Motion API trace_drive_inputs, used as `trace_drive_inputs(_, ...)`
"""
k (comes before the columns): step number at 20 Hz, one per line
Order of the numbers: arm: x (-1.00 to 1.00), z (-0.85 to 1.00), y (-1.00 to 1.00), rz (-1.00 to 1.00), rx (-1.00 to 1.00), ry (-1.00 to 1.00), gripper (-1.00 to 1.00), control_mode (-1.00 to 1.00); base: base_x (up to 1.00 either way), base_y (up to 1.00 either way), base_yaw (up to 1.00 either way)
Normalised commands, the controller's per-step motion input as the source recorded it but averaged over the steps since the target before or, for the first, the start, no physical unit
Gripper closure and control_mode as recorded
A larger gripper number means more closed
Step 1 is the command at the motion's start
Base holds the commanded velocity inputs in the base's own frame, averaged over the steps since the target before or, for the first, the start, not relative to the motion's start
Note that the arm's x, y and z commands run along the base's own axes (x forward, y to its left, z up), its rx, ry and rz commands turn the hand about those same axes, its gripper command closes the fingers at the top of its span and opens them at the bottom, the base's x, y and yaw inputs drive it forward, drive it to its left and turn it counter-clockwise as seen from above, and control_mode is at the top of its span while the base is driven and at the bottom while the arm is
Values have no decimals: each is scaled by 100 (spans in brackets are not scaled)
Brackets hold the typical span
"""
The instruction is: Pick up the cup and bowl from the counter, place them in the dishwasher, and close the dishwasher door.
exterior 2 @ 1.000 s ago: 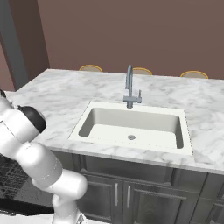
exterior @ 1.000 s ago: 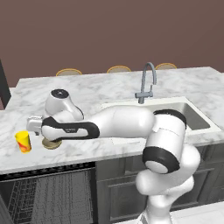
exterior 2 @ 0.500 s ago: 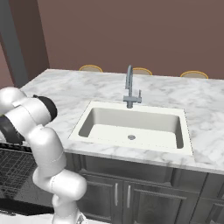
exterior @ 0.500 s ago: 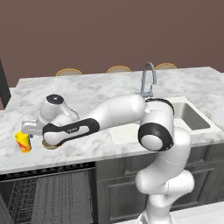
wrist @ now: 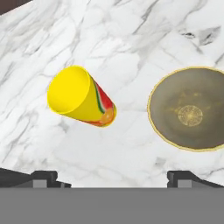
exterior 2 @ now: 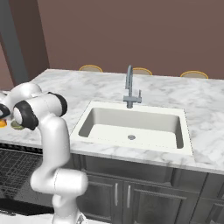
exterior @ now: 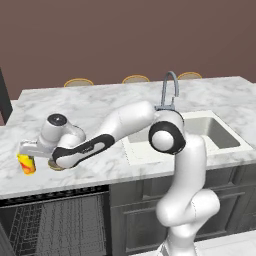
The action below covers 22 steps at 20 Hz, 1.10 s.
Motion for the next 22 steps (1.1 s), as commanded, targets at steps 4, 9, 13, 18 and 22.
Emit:
trace_drive_inputs(4, 36, 0, 21, 0, 0, 0, -100, -100, 0, 0, 0)
trace_drive_inputs(9, 34, -1, 8, 0, 0, 0, -100, -100, 0, 0, 0)
trace_drive_inputs(13, 34, -14, 0, 0, 0, 0, -100, -100, 0, 0, 0)
trace_drive_inputs(18, 38, -29, 1, 0, 0, 0, -100, -100, 0, 0, 0)
trace_drive_inputs(22, 42, -24, 17, 0, 0, 0, -100, -100, 0, 0, 0)
